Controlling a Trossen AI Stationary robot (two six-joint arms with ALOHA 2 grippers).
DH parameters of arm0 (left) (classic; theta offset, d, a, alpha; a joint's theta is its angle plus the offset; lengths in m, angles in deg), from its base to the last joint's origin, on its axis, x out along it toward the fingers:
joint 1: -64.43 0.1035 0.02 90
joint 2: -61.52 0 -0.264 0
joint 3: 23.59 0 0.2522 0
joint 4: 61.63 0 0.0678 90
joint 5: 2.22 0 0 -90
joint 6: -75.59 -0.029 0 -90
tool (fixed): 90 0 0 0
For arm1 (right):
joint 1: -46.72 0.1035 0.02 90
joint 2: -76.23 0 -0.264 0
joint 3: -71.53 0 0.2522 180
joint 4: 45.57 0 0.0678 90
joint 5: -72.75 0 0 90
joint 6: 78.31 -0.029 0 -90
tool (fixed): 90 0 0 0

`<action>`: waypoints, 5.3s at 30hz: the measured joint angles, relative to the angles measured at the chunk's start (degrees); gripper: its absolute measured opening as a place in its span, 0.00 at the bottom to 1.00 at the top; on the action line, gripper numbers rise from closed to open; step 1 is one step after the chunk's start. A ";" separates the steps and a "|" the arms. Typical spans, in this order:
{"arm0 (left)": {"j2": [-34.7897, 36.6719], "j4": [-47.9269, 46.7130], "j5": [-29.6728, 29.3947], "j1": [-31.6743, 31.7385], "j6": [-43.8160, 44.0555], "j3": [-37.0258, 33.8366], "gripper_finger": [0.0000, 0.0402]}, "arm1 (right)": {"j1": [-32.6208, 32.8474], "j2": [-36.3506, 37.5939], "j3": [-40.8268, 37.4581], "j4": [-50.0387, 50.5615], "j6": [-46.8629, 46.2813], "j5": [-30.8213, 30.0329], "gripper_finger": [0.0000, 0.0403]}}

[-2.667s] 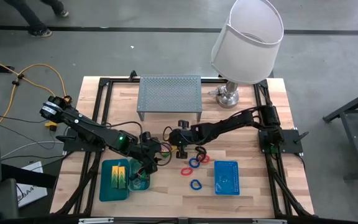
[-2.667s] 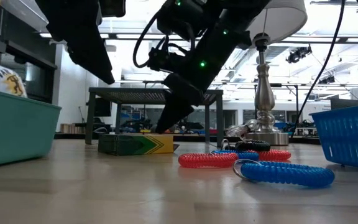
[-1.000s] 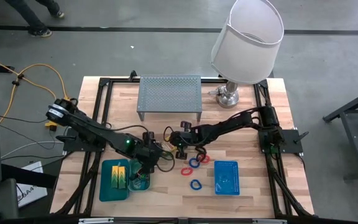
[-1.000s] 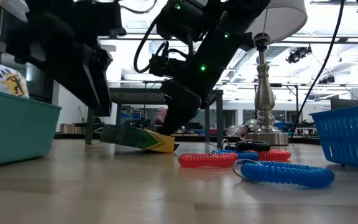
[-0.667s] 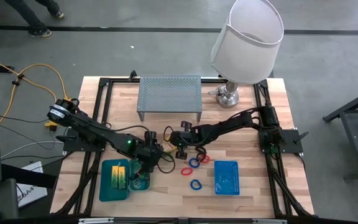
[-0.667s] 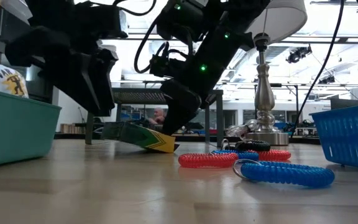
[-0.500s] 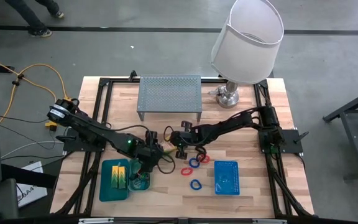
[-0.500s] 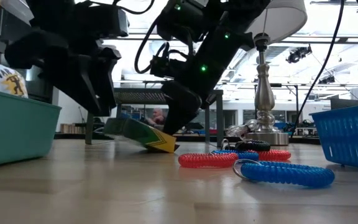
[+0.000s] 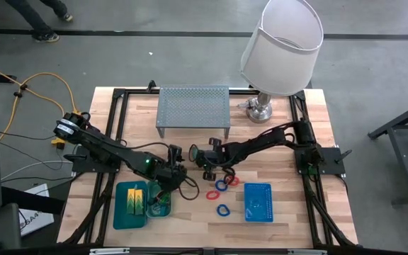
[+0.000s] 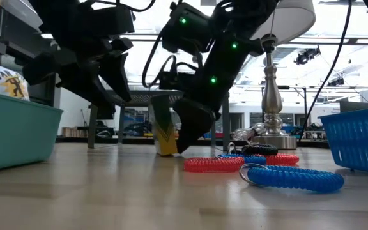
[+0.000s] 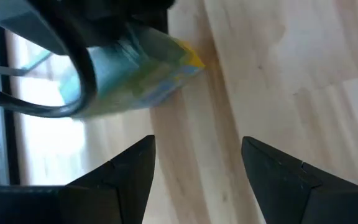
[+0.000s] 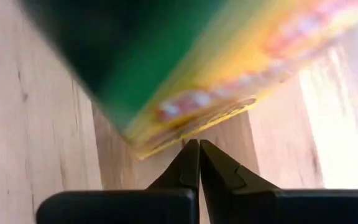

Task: Pick & Place Office Desk Supplies
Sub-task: Put the box of crayons into the light blue bin

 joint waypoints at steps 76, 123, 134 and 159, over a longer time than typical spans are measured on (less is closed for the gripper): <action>0.04 -8.20 -0.48 -1.99 11.41 -0.01 0.57 | 0.19 -1.51 0.39 -12.74 1.47 2.70 0.00; 0.04 -7.37 -0.27 -1.99 7.37 -0.02 0.57 | -1.96 -0.52 0.22 -15.59 -0.68 2.73 0.00; 0.04 -7.26 -0.23 -1.99 7.52 -0.01 0.57 | -1.92 -1.33 0.33 -14.69 -1.76 2.52 0.00; 0.04 -3.15 -1.47 -1.99 -5.90 0.00 0.57 | -2.96 -1.25 0.39 -10.28 -11.03 6.41 0.00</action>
